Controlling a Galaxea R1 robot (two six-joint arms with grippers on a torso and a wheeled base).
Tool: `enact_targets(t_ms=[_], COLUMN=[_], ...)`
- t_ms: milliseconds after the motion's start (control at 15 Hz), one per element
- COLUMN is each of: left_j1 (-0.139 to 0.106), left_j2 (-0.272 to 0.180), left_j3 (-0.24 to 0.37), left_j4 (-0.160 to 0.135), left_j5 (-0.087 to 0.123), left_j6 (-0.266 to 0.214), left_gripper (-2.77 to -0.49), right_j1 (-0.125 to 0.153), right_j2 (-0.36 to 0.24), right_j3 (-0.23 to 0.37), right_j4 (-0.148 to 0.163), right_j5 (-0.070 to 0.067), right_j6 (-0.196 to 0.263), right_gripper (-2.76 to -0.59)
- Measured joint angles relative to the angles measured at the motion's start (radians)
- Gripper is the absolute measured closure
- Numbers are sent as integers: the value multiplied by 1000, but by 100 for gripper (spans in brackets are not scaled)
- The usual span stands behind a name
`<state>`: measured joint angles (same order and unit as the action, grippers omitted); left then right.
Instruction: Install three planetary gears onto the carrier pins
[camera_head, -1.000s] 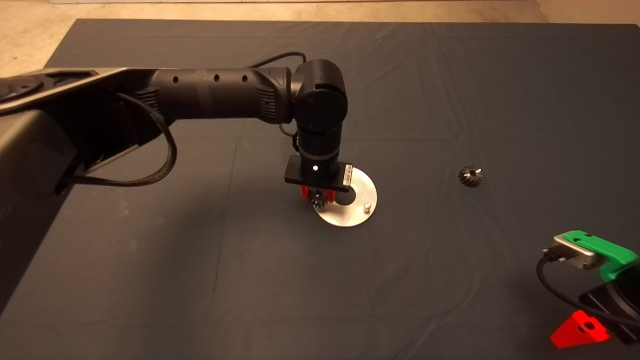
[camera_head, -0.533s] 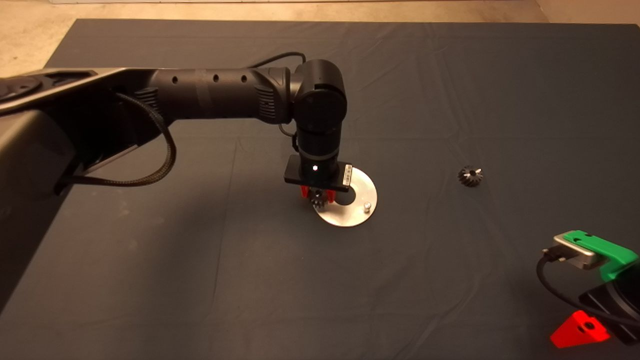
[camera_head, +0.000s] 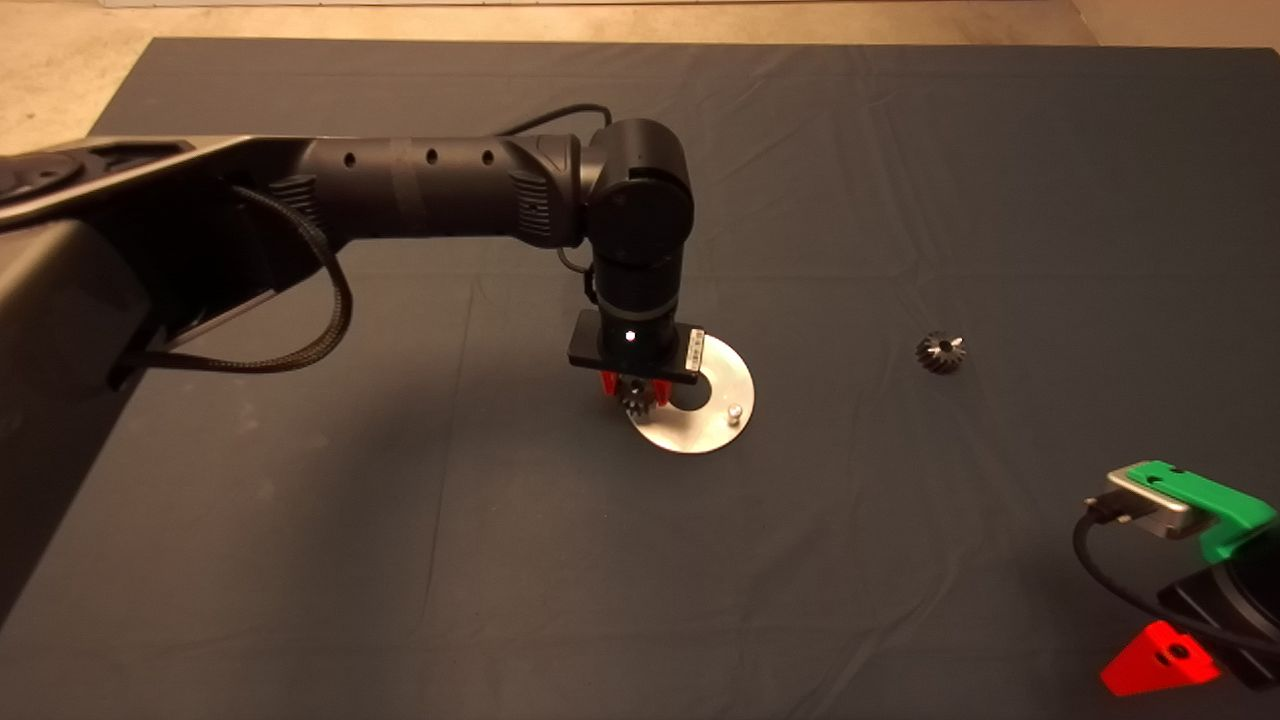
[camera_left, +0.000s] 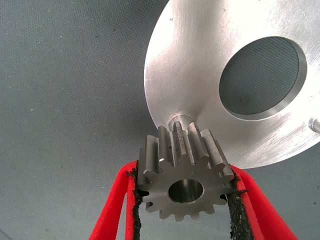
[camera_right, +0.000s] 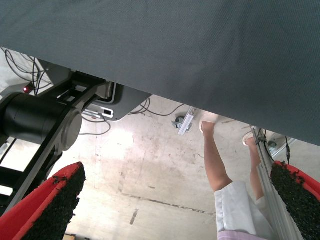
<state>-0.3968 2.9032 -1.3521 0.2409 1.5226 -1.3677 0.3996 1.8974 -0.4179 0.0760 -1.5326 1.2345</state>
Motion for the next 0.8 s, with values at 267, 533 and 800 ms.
enact_targets(t_ms=[267,533,800], left_j1=[0,0,0], left_j2=[0,-3,-3], left_j3=[4,6,11], left_j4=[11,19,32], left_j5=[0,-1,-1], left_j6=[0,0,-3], left_gripper=[-86,-86,-86], right_j1=[0,0,0], right_j2=[0,0,0], right_j3=[0,0,0], right_j4=[0,0,0], right_j5=[0,0,0], right_j6=[0,0,0], right_gripper=[-275,-275,-275])
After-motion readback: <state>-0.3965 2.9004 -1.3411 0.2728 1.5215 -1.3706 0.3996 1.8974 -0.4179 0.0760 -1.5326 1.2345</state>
